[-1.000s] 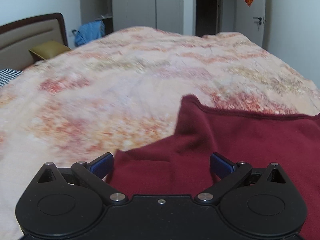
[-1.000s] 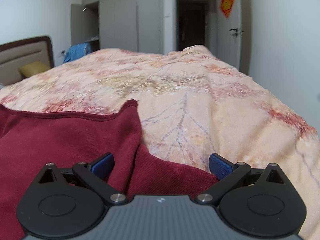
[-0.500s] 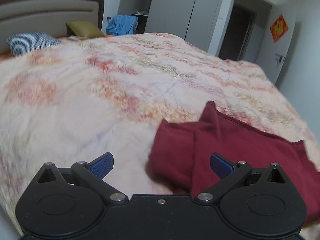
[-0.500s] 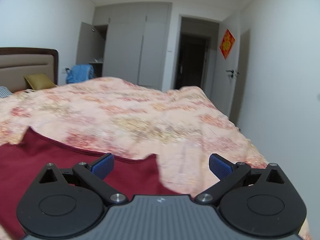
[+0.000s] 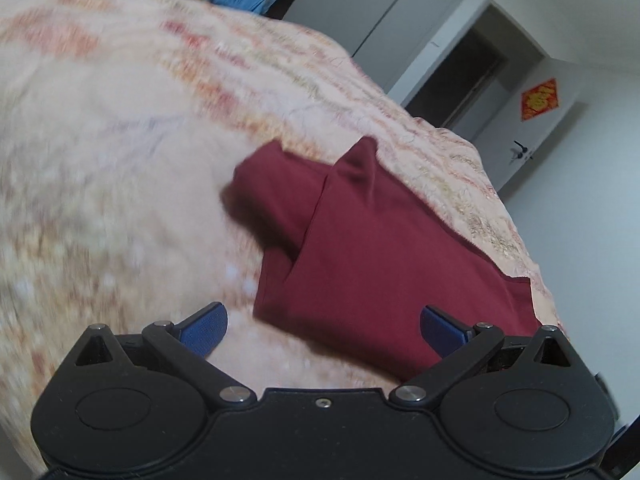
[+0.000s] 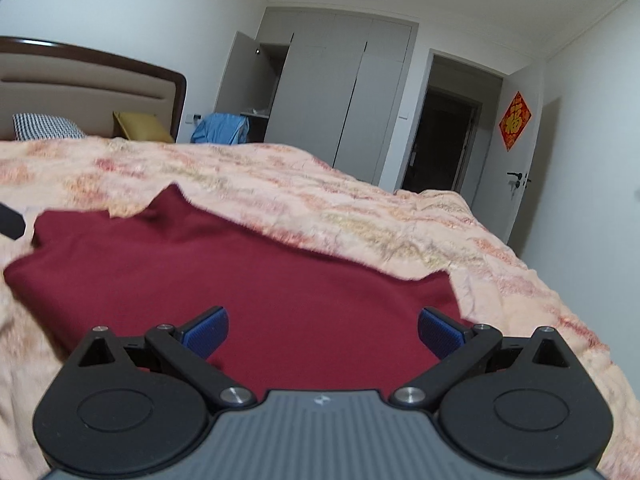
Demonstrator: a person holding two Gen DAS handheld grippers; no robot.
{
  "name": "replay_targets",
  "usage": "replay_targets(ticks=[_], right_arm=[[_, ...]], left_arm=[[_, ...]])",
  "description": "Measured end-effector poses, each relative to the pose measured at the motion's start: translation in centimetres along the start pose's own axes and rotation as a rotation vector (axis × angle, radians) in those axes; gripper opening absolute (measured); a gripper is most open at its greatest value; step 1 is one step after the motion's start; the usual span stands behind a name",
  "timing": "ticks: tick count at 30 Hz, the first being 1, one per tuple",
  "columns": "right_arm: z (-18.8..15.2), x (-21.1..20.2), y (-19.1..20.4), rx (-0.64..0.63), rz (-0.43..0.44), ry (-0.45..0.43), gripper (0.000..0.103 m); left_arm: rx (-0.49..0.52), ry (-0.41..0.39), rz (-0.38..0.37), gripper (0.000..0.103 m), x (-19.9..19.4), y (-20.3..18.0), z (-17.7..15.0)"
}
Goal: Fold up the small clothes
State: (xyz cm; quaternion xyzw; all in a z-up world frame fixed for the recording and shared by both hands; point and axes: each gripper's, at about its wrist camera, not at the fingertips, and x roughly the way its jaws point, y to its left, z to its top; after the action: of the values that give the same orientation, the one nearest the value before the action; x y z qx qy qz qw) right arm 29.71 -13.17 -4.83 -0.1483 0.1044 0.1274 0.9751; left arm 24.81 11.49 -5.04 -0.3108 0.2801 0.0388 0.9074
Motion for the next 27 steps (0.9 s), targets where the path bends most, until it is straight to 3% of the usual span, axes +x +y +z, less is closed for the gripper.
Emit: replay_targets(ticks=[4, 8, 16, 23, 27], right_arm=[[-2.0, 1.2, 0.7, -0.015, 0.002, 0.043, 0.103], [-3.3, 1.7, 0.2, 0.064, 0.028, 0.044, 0.103], [-3.8, 1.2, -0.1, 0.081, 0.030, 0.013, 0.103], [-4.1, 1.1, -0.1, 0.081, 0.028, -0.003, 0.103], [-4.0, 1.0, -0.1, 0.078, 0.025, -0.005, 0.103]], left_arm=[[0.023, -0.025, 0.003, 0.102, -0.1, -0.3, -0.8], [-0.016, -0.043, -0.008, 0.102, -0.1, -0.6, -1.4], [-0.086, 0.017, -0.171, 0.102, 1.0, -1.7, -2.7], [-0.182, -0.029, -0.156, 0.102, 3.5, -1.4, -1.8], [-0.179, -0.084, -0.137, 0.102, 5.4, -1.3, -0.2]])
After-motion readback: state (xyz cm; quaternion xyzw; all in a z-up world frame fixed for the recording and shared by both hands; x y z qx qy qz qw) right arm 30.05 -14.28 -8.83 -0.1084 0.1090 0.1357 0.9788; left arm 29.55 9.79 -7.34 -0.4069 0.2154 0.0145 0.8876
